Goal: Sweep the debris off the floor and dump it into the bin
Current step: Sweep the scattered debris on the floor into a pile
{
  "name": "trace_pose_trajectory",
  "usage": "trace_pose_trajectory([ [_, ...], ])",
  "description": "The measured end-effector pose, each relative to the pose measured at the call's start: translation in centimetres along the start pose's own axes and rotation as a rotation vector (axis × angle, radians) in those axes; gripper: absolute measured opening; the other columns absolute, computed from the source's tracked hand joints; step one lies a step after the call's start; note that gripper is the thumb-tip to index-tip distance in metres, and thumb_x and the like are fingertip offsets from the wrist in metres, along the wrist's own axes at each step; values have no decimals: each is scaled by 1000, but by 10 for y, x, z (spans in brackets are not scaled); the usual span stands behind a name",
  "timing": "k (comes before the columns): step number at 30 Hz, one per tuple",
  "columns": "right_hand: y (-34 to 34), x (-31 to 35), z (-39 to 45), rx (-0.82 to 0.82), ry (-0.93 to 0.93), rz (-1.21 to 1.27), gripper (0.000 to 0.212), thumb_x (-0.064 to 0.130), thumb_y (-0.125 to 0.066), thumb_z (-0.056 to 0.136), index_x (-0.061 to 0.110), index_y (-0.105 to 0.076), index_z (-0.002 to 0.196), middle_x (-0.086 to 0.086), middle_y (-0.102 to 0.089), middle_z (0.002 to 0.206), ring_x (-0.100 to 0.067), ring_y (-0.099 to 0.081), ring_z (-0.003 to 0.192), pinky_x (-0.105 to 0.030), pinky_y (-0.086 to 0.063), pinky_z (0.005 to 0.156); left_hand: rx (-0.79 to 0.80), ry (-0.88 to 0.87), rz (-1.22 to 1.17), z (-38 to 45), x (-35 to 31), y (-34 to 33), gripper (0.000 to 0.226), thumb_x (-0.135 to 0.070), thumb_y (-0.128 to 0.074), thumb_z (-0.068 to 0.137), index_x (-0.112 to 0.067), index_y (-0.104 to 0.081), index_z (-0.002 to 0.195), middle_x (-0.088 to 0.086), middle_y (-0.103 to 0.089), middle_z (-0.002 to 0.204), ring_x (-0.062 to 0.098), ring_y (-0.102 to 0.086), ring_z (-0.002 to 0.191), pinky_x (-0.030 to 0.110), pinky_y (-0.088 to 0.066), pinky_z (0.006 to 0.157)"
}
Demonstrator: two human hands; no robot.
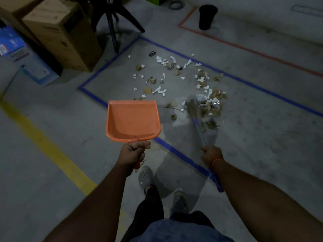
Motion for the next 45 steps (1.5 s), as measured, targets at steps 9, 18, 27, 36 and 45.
trace_pose_trajectory([
  [9, -63, 95, 12, 161, 79, 15, 41, 15, -64, 78, 28, -71, 117, -3, -73, 110, -22, -70, 93, -26, -57, 83, -26, 68, 18, 30, -9, 64, 29, 8, -48, 98, -1, -75, 100, 5, -72, 81, 9, -45, 45, 19, -34, 38],
  [18, -76, 162, 36, -32, -146, 175, 37, 13, -64, 85, 9, -67, 122, -14, -67, 121, -33, -63, 112, -35, -51, 96, -56, 83, 22, 95, -41, 143, 32, 3, -52, 97, -12, -79, 93, 9, -70, 83, 13, -41, 46, 20, -25, 47],
  [27, -82, 248, 58, 3, -25, 215, 45, 16, -65, 83, 14, -64, 129, -11, -65, 127, -29, -60, 118, -30, -46, 102, -75, 72, 2, 126, -66, 179, 30, 6, -52, 96, -10, -78, 94, -1, -74, 79, 9, -47, 48, 18, -35, 41],
  [36, -89, 290, 114, 7, -158, 295, 37, 15, -64, 84, 12, -69, 121, -11, -65, 127, -31, -61, 117, -33, -49, 99, -80, 68, 42, 162, -79, 234, 29, 4, -53, 97, -9, -79, 96, 12, -71, 89, 17, -45, 53, 29, -31, 54],
  [45, -84, 350, 149, -54, -72, 266, 50, 11, -64, 83, 11, -60, 133, -15, -61, 132, -32, -59, 120, -34, -47, 104, -38, 40, 58, 240, -133, 250, 19, -2, -61, 88, -3, -77, 99, 15, -68, 82, 10, -47, 47, 19, -32, 46],
])
Point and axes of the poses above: each hand's wrist, its own z-axis towards the middle knuckle, its own y-axis out of the back of the hand, x = y × z, the point moved 6 cm from there along z, towards the middle knuckle
